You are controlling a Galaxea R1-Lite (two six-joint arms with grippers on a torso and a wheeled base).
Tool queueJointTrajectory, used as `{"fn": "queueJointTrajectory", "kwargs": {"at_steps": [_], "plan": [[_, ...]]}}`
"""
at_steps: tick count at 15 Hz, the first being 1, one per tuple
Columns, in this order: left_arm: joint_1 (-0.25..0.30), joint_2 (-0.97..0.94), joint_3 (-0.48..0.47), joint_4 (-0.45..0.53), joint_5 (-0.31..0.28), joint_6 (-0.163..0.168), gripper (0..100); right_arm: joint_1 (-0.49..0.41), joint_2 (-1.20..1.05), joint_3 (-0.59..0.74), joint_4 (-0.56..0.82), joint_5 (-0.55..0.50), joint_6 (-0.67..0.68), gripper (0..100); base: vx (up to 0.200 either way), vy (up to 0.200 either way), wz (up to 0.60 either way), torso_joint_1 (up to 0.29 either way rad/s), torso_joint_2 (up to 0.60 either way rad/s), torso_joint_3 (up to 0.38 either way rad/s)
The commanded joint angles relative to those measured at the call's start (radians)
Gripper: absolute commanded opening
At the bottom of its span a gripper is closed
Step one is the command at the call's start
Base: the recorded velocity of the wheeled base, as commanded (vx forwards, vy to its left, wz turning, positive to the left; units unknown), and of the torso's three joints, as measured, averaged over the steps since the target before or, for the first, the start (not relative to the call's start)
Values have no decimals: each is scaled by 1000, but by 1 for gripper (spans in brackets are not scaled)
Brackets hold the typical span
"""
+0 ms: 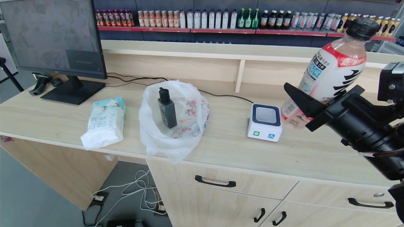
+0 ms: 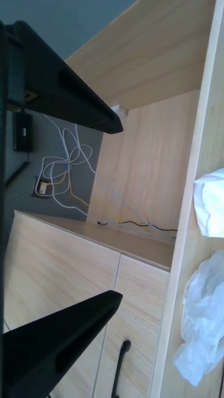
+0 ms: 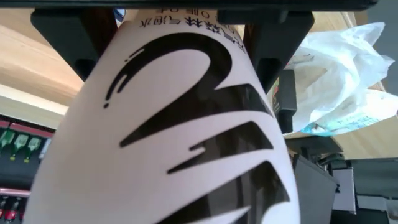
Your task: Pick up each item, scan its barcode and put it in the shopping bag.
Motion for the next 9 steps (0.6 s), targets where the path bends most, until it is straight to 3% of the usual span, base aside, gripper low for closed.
{"fn": "queueJointTrajectory", "kwargs": {"at_steps": [1, 9], "plan": [[0, 0, 0, -1, 1, 0, 100, -2, 7, 0, 4, -1, -1, 0, 0, 200, 0, 12, 2, 7], [0, 0, 0, -1, 1, -3, 100, -2, 15, 12, 4, -1, 1, 0, 0, 200, 0, 11, 4, 1]]}}
